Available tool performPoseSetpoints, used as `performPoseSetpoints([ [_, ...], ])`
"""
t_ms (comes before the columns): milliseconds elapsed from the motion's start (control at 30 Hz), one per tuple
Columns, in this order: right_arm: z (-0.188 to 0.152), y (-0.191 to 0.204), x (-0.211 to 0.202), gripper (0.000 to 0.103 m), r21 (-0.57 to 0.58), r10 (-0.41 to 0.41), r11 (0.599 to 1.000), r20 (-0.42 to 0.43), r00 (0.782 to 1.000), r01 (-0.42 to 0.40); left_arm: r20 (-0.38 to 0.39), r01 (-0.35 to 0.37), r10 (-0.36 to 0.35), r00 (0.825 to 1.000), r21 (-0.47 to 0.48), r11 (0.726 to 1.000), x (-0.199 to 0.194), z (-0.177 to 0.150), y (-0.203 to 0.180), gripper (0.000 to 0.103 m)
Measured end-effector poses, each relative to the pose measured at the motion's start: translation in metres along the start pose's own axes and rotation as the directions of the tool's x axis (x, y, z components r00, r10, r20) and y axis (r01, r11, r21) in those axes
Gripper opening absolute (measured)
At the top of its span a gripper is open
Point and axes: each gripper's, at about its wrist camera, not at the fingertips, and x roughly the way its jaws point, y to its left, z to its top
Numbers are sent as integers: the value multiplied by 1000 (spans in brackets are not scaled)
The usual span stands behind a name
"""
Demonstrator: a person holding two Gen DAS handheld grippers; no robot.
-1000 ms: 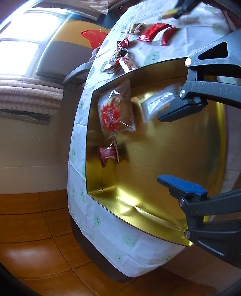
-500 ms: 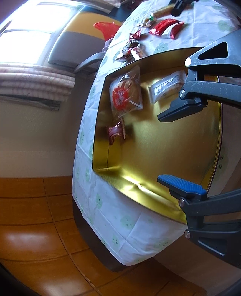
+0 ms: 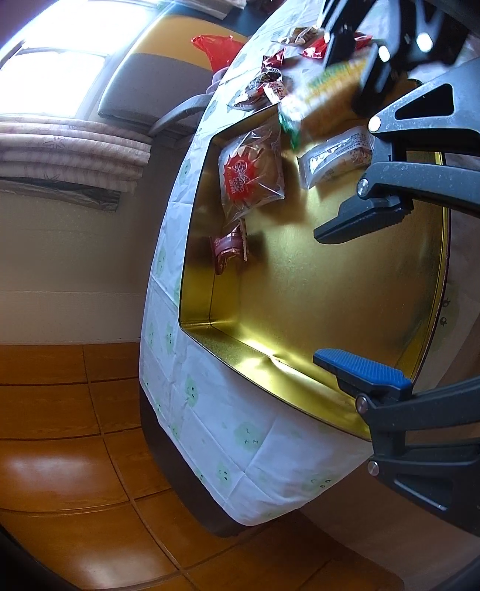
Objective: Organize snacks
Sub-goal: 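Carry the WEIDAN cracker pack into the gold tin and open the right tool, then move the right tool back toward the remaining snacks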
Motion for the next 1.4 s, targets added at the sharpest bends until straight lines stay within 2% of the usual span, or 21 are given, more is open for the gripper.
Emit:
performPoseSetpoints([
  [333,4,16,28,47,-101,-4,995,-45,999,0,14,-20,20,1000,3,1000,0,1,0,60],
  [433,0,19,37,47,-138,-33,990,-74,997,23,27,-24,24,999,6,1000,-3,1,0,60],
  [600,-6,18,42,49,-129,-30,991,-87,996,19,39,-25,25,999,0,1000,-6,2,2,60],
  [967,-11,12,18,49,-76,-27,997,-10,1000,26,53,-18,18,998,9,1000,-10,2,-3,60],
  [1400,-23,-10,-30,49,46,-113,993,119,986,108,62,19,-23,998,62,998,-18,-2,-22,60],
])
